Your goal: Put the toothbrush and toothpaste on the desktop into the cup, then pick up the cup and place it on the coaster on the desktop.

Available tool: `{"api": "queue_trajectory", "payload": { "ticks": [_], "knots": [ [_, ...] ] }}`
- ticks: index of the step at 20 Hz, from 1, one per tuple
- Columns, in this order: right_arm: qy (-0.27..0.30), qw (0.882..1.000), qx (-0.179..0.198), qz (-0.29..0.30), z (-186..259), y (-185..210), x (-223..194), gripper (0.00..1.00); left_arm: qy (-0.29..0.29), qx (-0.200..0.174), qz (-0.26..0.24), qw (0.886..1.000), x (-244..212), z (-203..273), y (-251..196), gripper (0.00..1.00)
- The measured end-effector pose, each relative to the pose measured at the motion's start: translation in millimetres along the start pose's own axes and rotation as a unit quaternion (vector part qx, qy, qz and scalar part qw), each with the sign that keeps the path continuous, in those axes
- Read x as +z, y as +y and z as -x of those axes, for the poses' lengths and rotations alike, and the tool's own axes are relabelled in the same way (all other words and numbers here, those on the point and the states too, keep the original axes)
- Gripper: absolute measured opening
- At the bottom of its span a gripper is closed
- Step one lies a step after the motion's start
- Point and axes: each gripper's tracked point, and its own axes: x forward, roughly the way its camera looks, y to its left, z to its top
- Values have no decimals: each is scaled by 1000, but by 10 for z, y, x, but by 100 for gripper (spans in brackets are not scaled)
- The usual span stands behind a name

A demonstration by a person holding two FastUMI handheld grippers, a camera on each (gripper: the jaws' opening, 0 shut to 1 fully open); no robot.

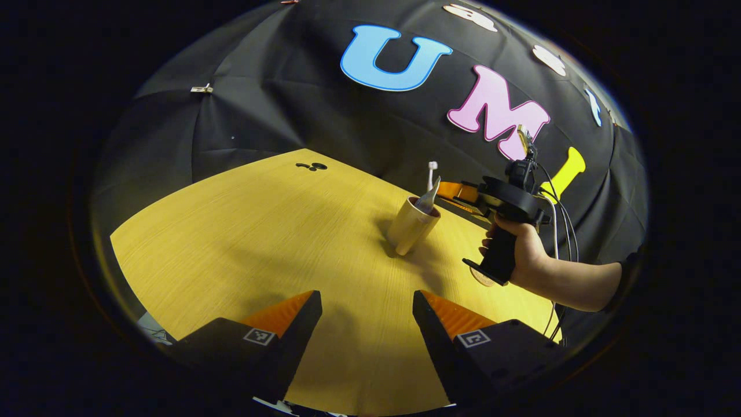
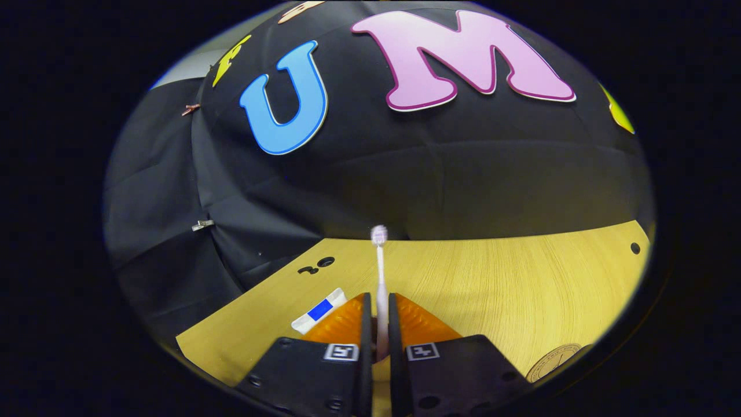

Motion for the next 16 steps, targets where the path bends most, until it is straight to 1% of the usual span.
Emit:
{"api": "queue_trajectory", "payload": {
  "ticks": [1,2,3,5,8,11,12,16],
  "knots": [
    [0,1000,-2,-6,48,-23,-14,15,-1,-1,0,1000,-8,-1,-33,98],
    [-2,1000,-8,-9,130,-70,16,36,-2,-3,0,1000,9,-6,-67,98],
    [-6,1000,-14,-12,210,-130,62,35,-4,-6,-1,1000,20,-25,-105,98],
    [-13,999,-21,-24,395,-241,126,43,-6,-10,-4,1000,72,-62,-169,98],
    [-21,998,-42,-34,688,-517,252,92,-10,-16,-18,1000,214,-163,-278,98],
    [-29,996,-74,-35,990,-885,364,94,-10,-23,-39,999,396,-306,-393,98],
    [-29,995,-86,-35,1083,-1012,391,98,-11,-23,-50,998,471,-362,-420,98],
    [-33,990,-133,-40,1479,-1544,480,98,5,-20,-99,995,678,-607,-541,98]
  ]
}}
